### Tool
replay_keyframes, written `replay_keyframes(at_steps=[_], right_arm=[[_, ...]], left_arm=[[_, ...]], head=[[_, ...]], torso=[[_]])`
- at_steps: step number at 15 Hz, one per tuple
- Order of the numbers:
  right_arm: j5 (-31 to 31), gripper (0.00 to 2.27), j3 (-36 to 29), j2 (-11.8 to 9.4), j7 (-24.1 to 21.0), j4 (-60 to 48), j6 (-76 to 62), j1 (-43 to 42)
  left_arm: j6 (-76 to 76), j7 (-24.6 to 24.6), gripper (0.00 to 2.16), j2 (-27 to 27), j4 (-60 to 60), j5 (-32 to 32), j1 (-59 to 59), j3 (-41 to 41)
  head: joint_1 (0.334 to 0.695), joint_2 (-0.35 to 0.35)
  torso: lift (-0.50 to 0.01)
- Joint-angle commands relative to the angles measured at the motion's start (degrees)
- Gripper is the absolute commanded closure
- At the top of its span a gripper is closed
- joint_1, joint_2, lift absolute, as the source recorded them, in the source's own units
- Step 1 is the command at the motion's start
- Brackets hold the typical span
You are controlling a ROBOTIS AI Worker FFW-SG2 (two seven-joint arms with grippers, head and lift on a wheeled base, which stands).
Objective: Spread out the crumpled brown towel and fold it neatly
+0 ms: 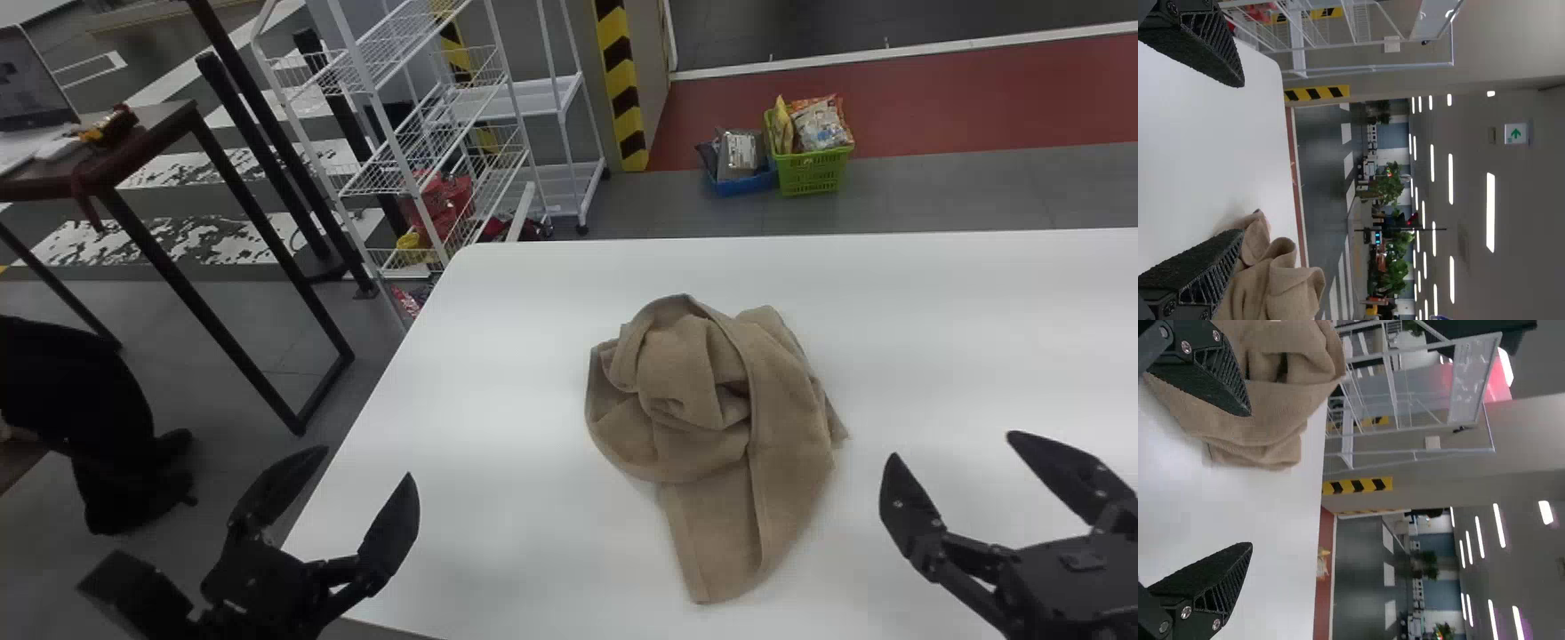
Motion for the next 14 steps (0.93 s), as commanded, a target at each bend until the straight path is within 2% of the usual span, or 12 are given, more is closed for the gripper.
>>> replay_keyframes(at_steps=[1,5,9,14], right_arm=[[0.69,0.13,2.45,0.14,0.23,-1.21,6.61,-1.91],[1.05,0.13,8.61,0.14,0.23,-3.31,13.99,-4.63],[5.09,0.14,15.64,0.14,0.06,-3.49,22.61,-7.36],[5.62,0.15,16.25,0.14,-0.03,-4.19,27.35,-7.36]], left_arm=[[0.00,-0.32,0.00,-0.24,0.33,0.02,-0.01,0.02],[0.00,-2.08,0.00,-0.24,0.33,0.02,-0.01,0.10],[0.00,-2.60,0.00,-0.24,0.33,0.37,0.35,0.72],[-0.18,-2.69,0.00,-0.24,0.85,0.46,0.26,0.89]], head=[[0.695,0.350],[0.695,0.350],[0.695,0.350],[0.695,0.350]], torso=[[-0.128],[-0.128],[-0.128],[-0.128]])
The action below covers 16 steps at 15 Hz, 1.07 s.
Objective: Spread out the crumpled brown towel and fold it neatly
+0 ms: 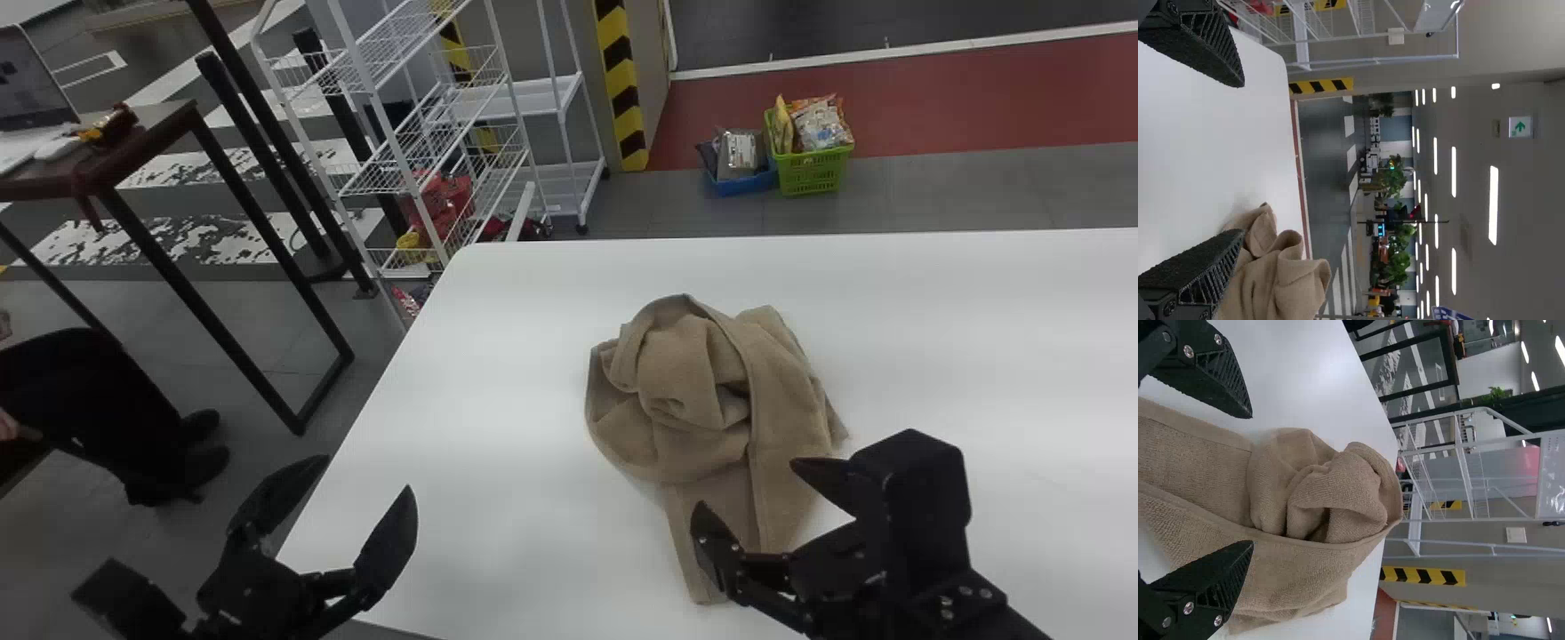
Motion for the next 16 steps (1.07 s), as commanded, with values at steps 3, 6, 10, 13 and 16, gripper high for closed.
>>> replay_keyframes(at_steps=[3,6,10,13,16], right_arm=[[1.16,0.15,1.65,0.14,0.00,-0.32,6.52,-0.77],[0.90,0.16,3.14,0.14,0.09,1.44,6.70,-1.82],[1.25,0.19,5.08,0.14,0.09,3.02,10.57,-3.49],[1.51,0.19,6.22,0.14,0.00,3.90,12.50,-4.63],[1.51,0.21,7.28,0.14,0.00,5.13,12.50,-5.95]], left_arm=[[-0.05,-0.35,0.00,-0.24,0.05,0.10,-0.12,0.01],[-0.05,-0.61,0.00,-0.24,0.32,0.19,-0.30,0.09],[0.13,-0.70,0.00,-0.24,0.67,0.19,-0.48,0.36],[0.13,-0.70,0.00,-0.24,1.11,0.19,-0.74,0.71],[0.13,-0.70,0.00,-0.24,1.20,0.19,-0.74,0.71]], head=[[0.695,0.350],[0.695,0.350],[0.695,0.350],[0.695,0.350],[0.695,0.350]], torso=[[-0.128],[-0.128],[-0.128],[-0.128],[-0.128]])
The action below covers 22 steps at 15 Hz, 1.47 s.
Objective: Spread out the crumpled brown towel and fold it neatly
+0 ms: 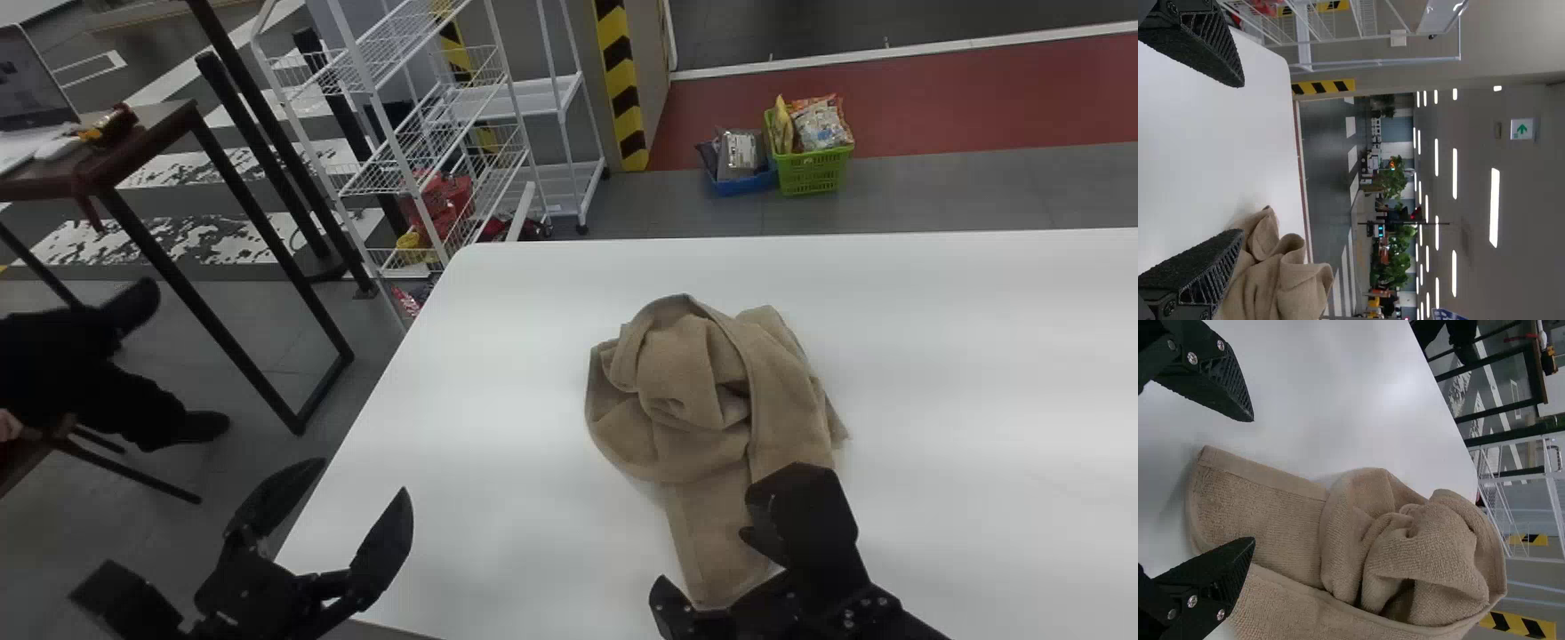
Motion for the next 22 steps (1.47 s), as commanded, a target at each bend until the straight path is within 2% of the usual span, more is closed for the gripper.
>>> replay_keyframes(at_steps=[1,9,14,22], right_arm=[[0.17,0.22,0.71,0.14,0.01,0.83,0.18,-0.86],[1.22,0.22,3.70,0.14,-0.96,1.89,11.26,-5.87],[1.66,0.22,4.14,0.14,-1.14,2.15,13.72,-7.71],[1.93,0.35,4.23,0.14,-1.14,2.85,15.12,-9.12]], left_arm=[[0.00,-0.09,0.00,-0.24,0.02,0.00,0.01,0.08],[0.00,-0.17,0.00,-0.24,-0.24,-0.26,-0.43,-0.27],[0.53,-0.26,0.00,-0.24,-0.24,-0.79,-1.31,-0.53],[0.53,-0.35,0.00,-0.24,-0.16,-0.79,-1.31,-0.53]], head=[[0.695,0.350],[0.695,0.350],[0.695,0.350],[0.695,0.350]], torso=[[-0.128],[-0.128],[-0.128],[-0.128]])
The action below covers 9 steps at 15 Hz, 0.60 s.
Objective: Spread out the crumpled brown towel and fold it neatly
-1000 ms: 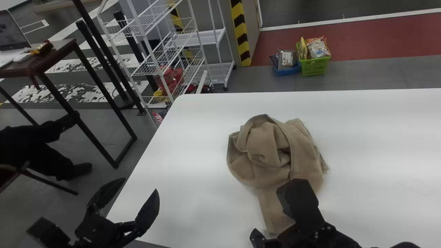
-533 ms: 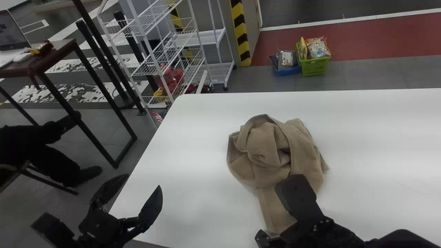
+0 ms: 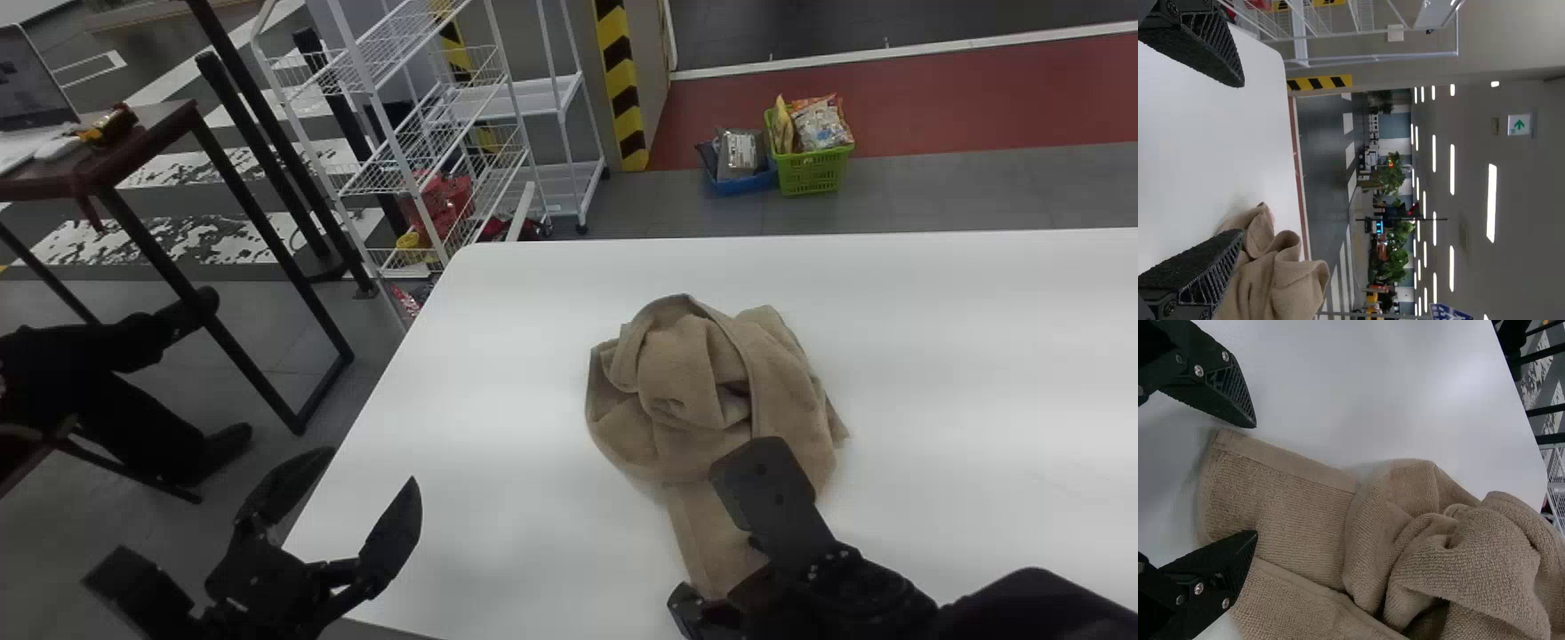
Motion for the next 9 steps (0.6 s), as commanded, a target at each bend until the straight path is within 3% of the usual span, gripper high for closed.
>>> replay_keyframes(at_steps=[1,8,9], right_arm=[[-0.07,0.41,0.15,0.14,0.00,0.26,0.01,-0.09],[0.02,0.48,0.33,0.14,-0.18,0.70,-0.16,-0.18],[-0.07,0.60,0.33,0.14,-0.53,0.70,-0.87,-0.18]], left_arm=[[0.00,0.00,0.00,-0.24,0.09,0.00,-0.07,0.00],[0.00,-0.44,0.00,-0.24,0.70,0.09,-0.34,0.09],[0.00,-0.53,0.00,-0.24,0.79,0.09,-0.34,0.18]], head=[[0.695,0.350],[0.695,0.350],[0.695,0.350]], torso=[[-0.128],[-0.128],[-0.128]])
